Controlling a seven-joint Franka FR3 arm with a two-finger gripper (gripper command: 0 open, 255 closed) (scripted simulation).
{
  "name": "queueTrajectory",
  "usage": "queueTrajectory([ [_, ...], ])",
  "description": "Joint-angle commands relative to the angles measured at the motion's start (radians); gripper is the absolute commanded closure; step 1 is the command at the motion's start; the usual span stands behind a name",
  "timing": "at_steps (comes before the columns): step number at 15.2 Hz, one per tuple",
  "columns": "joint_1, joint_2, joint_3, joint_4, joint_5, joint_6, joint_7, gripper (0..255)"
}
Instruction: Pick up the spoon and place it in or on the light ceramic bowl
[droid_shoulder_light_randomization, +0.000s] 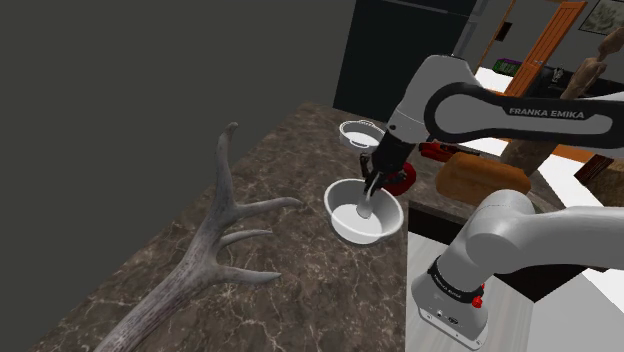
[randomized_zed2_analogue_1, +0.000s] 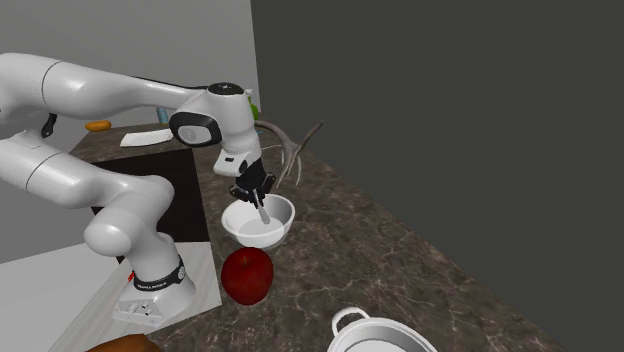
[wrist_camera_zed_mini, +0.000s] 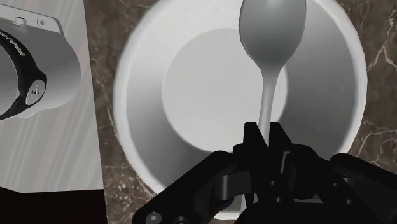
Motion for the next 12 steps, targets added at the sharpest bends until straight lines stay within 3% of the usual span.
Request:
queueTrajectory([
  [1,0.002,0.007,0.003,-0.023,0.006,0.029,-0.006,255],
  [4,0.008,0.020,0.010,-0.061,0.018,0.080,-0.016,255],
  [11,0.008,0.020,0.010,-0.061,0.018,0.080,-0.016,255],
  [12,0.008,0.020,0.010,-0.061,0.018,0.080,-0.016,0],
])
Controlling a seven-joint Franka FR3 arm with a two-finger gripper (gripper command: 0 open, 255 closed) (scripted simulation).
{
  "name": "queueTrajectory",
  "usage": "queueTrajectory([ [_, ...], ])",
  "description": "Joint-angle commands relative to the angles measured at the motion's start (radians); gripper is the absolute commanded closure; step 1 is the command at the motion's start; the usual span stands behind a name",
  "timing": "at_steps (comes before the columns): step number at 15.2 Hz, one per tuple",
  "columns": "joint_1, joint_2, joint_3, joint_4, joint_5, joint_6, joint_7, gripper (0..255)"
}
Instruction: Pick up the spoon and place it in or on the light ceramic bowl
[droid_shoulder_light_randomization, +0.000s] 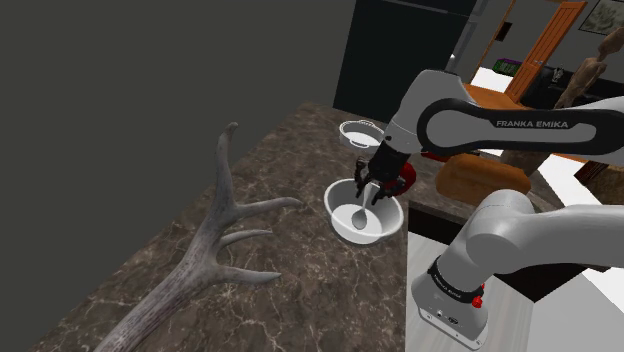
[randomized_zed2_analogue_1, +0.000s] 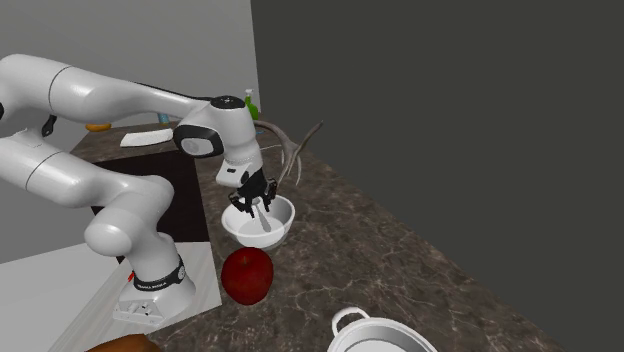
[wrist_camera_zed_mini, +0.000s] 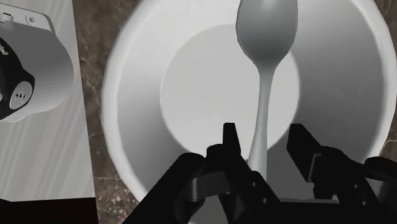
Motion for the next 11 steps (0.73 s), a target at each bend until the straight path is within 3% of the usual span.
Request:
queueTrajectory([
  [1,0.000,0.000,0.000,0.000,0.000,0.000,0.000,0],
  [5,0.000,0.000,0.000,0.000,0.000,0.000,0.000,0],
  [9,-0.026,-0.045,-0.039,0.102,-0.046,-0.150,0.007,0],
  [11,-0.026,-0.046,-0.039,0.102,-0.046,-0.150,0.007,0],
])
